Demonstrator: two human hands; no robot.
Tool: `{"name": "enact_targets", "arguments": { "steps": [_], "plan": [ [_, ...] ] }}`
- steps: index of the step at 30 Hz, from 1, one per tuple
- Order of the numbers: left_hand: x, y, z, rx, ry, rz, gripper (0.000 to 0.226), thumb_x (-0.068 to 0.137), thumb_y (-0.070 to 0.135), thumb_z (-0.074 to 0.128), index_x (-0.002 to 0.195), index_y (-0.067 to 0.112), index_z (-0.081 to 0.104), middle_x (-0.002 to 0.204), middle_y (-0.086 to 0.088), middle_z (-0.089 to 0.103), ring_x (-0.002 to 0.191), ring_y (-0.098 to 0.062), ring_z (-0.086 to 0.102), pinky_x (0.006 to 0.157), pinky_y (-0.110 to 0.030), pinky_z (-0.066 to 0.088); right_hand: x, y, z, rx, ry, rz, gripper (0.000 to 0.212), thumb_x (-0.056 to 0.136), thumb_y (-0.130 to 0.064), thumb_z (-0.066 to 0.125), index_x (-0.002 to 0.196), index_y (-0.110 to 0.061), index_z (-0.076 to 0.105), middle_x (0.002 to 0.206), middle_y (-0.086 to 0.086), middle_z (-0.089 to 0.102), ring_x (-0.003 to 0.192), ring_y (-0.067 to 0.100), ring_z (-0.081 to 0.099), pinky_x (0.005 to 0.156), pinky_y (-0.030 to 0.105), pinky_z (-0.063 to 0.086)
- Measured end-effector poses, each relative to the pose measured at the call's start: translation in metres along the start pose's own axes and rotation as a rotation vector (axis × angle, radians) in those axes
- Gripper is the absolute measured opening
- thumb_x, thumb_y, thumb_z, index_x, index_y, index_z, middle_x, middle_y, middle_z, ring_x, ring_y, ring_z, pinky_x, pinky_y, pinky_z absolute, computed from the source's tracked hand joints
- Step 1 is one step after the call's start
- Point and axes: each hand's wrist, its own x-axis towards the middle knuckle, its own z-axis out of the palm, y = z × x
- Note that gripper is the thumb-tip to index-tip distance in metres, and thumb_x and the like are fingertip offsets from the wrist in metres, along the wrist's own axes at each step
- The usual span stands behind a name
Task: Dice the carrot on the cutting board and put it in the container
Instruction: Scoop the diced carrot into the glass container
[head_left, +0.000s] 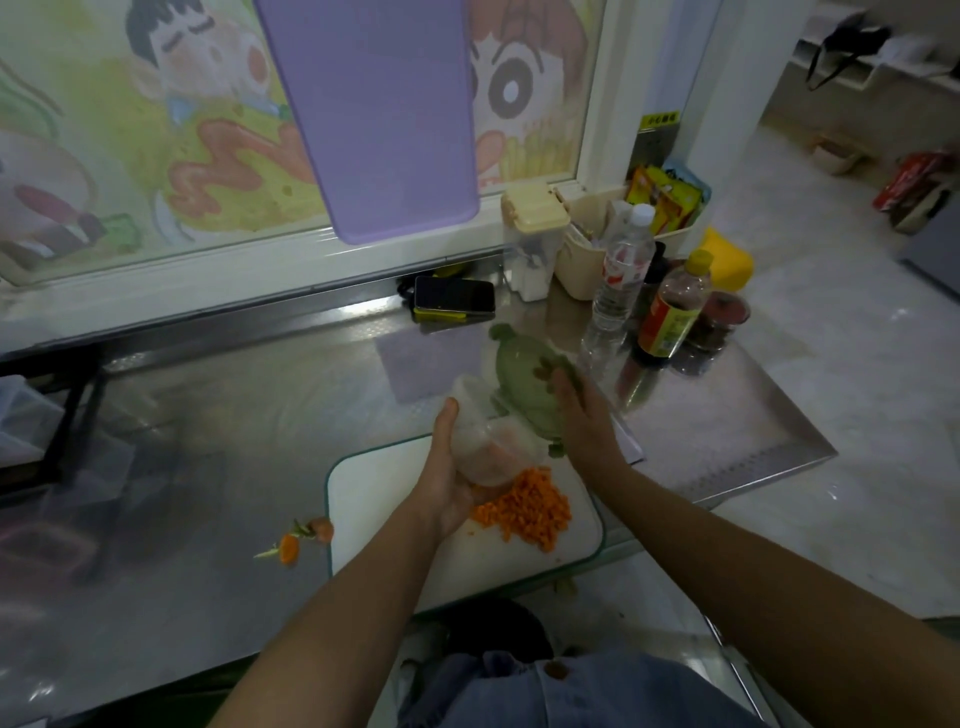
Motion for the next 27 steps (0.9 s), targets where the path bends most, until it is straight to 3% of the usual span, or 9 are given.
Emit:
{"name": "enact_targets", "arguments": {
  "steps": [4, 6, 10, 14, 19, 21, 23, 25, 27],
  "plan": [
    [0.002, -0.003, 0.000, -0.027, -0.049, -0.021, 0.076, 0.081, 0.075, 0.042, 0.132, 0.020, 0.053, 0.126, -0.016, 0.062, 0.120, -0.036, 0.055, 0.104, -0.052, 0.041, 0.025, 0.015, -0.038, 0.157, 0.356, 0.265, 0.033, 0.100, -0.047, 0.034, 0.103, -0.026, 0.060, 0.112, 0.003, 0.059, 0.100, 0.019, 0.058, 0.080, 0.034, 0.053],
    [0.006, -0.008, 0.004, -0.011, -0.048, -0.010, 0.073, 0.083, 0.074, 0.039, 0.132, 0.022, 0.052, 0.126, -0.016, 0.061, 0.120, -0.036, 0.054, 0.105, -0.054, 0.039, 0.032, 0.026, -0.064, 0.299, 0.538, 0.441, 0.046, 0.099, -0.051, 0.032, 0.108, -0.017, 0.061, 0.097, 0.002, 0.058, 0.083, 0.016, 0.056, 0.063, 0.030, 0.054],
    [0.010, -0.016, 0.013, 0.013, -0.089, -0.033, 0.064, 0.087, 0.070, 0.033, 0.123, 0.023, 0.058, 0.128, -0.017, 0.059, 0.122, -0.037, 0.052, 0.106, -0.054, 0.037, 0.032, 0.048, -0.113, 0.563, 0.705, 0.583, 0.027, 0.099, -0.032, 0.045, 0.118, -0.015, 0.055, 0.108, 0.008, 0.058, 0.078, 0.015, 0.056, 0.053, 0.025, 0.048],
    [0.014, -0.020, 0.018, -0.005, -0.061, -0.084, 0.065, 0.085, 0.073, 0.034, 0.118, 0.023, 0.060, 0.133, -0.016, 0.055, 0.124, -0.036, 0.049, 0.108, -0.055, 0.035, 0.027, 0.062, -0.142, 0.632, 0.681, 0.545, 0.009, 0.094, -0.003, 0.049, 0.097, -0.008, 0.055, 0.115, 0.016, 0.057, 0.080, 0.019, 0.059, 0.051, 0.025, 0.055],
    [0.019, -0.027, 0.014, -0.010, -0.034, -0.103, 0.076, 0.080, 0.077, 0.039, 0.140, 0.031, 0.042, 0.135, -0.012, 0.054, 0.119, -0.035, 0.055, 0.105, -0.057, 0.037, 0.017, 0.072, -0.138, 0.497, 0.454, 0.855, 0.028, 0.100, -0.022, 0.041, 0.125, -0.011, 0.040, 0.090, 0.018, 0.054, 0.067, 0.028, 0.054, 0.063, 0.043, 0.053],
    [0.016, -0.029, 0.013, -0.004, -0.040, -0.089, 0.072, 0.079, 0.077, 0.039, 0.132, 0.030, 0.050, 0.131, -0.013, 0.058, 0.117, -0.038, 0.056, 0.103, -0.058, 0.039, 0.010, 0.062, -0.130, 0.424, 0.350, 0.967, 0.024, 0.101, -0.026, 0.037, 0.124, -0.019, 0.035, 0.088, 0.019, 0.052, 0.066, 0.028, 0.048, 0.050, 0.036, 0.050],
    [0.011, -0.031, 0.014, -0.010, -0.047, -0.088, 0.066, 0.080, 0.077, 0.038, 0.123, 0.030, 0.057, 0.129, -0.014, 0.059, 0.118, -0.039, 0.056, 0.102, -0.056, 0.040, 0.007, 0.052, -0.120, 0.360, 0.317, 1.015, 0.014, 0.101, -0.025, 0.039, 0.110, -0.014, 0.041, 0.083, 0.017, 0.051, 0.056, 0.021, 0.044, 0.028, 0.018, 0.035],
    [0.006, -0.033, 0.014, -0.022, -0.049, -0.093, 0.069, 0.080, 0.077, 0.037, 0.127, 0.030, 0.055, 0.129, -0.014, 0.059, 0.118, -0.038, 0.056, 0.101, -0.055, 0.041, 0.006, 0.048, -0.114, 0.242, 0.267, 0.970, 0.021, 0.098, -0.025, 0.044, 0.085, -0.010, 0.048, 0.067, 0.009, 0.051, 0.040, 0.011, 0.040, 0.027, 0.012, 0.025],
    [0.002, -0.035, 0.014, -0.032, -0.046, -0.091, 0.076, 0.079, 0.078, 0.038, 0.135, 0.029, 0.050, 0.130, -0.013, 0.059, 0.119, -0.036, 0.056, 0.098, -0.053, 0.045, 0.006, 0.039, -0.102, 0.149, 0.147, 0.863, 0.025, 0.095, -0.030, 0.051, 0.083, -0.009, 0.052, 0.069, 0.007, 0.056, 0.046, 0.010, 0.045, 0.036, 0.015, 0.035]
  ]
}}
